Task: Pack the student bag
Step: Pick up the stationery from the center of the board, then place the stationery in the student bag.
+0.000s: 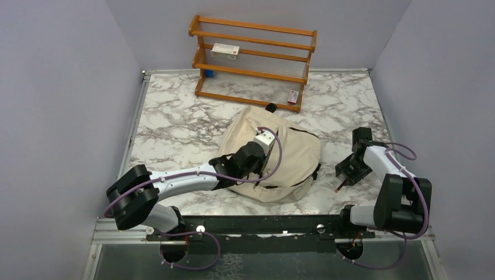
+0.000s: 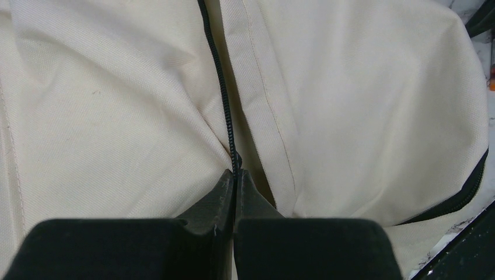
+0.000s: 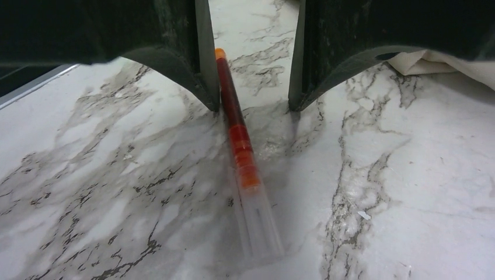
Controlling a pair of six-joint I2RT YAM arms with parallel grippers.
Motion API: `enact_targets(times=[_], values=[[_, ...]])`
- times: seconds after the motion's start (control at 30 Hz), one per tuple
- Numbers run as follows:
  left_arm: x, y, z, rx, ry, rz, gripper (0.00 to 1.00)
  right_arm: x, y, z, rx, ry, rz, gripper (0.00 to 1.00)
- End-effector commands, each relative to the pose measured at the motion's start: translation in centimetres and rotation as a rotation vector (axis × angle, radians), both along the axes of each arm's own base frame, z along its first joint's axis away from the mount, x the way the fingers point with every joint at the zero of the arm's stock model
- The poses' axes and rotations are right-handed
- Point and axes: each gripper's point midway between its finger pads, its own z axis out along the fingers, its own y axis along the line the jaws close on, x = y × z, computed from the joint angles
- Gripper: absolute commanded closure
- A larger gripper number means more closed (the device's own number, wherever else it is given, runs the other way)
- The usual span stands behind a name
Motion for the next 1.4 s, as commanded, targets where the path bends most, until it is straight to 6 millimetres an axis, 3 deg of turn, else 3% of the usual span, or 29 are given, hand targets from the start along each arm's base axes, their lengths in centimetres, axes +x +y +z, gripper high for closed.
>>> enact_targets(times=[0.0, 0.1, 0.23, 0.37, 0.53, 0.67, 0.73, 0.83, 0.97, 1.3, 1.37], values=[[-0.7, -1.5, 1.5, -0.082, 0.002, -0.051, 1.00, 0.5, 0.0, -0.5, 0.009, -0.029, -0.031, 0.54], [-0.6, -1.7, 1.6, -0.080, 0.004, -0.055, 1.00, 0.6, 0.2, -0.7, 0.015, -0.033, -0.032, 0.67], [-0.4, -2.0, 1.9, -0.087, -0.002, -0.052, 1.00, 0.9, 0.1, -0.4, 0.012, -0.055, -0.033, 0.77], [0.1, -2.5, 2.2, -0.081, 0.008, -0.041, 1.00, 2.2, -0.4, 1.4, -0.019, -0.143, -0.026, 0.96], [0.0, -3.3, 2.1, -0.104, 0.048, -0.035, 1.00, 4.9, -2.5, 6.4, -0.142, -0.292, 0.023, 0.99], [-0.2, -3.4, 1.9, -0.132, 0.086, -0.005, 1.00, 7.2, -2.3, 11.6, -0.160, -0.450, 0.121, 0.99], [-0.2, -3.3, 2.1, -0.142, 0.093, 0.011, 1.00, 8.1, -0.9, 13.5, -0.105, -0.533, 0.200, 0.99], [-0.1, -3.1, 2.3, -0.143, 0.099, 0.035, 1.00, 9.6, 4.2, 16.1, 0.098, -0.716, 0.454, 0.99], [0.3, -2.5, 2.6, -0.135, 0.096, 0.075, 1.00, 9.1, 10.6, 18.9, 0.401, -0.908, 0.687, 0.99], [1.0, -0.9, 3.0, -0.170, 0.094, 0.200, 1.00, 3.3, 20.7, 17.7, 0.692, -0.752, 0.927, 0.99], [0.9, -0.7, 3.3, -0.184, 0.090, 0.202, 1.00, 2.4, 22.0, 17.0, 0.730, -0.712, 0.938, 0.99]])
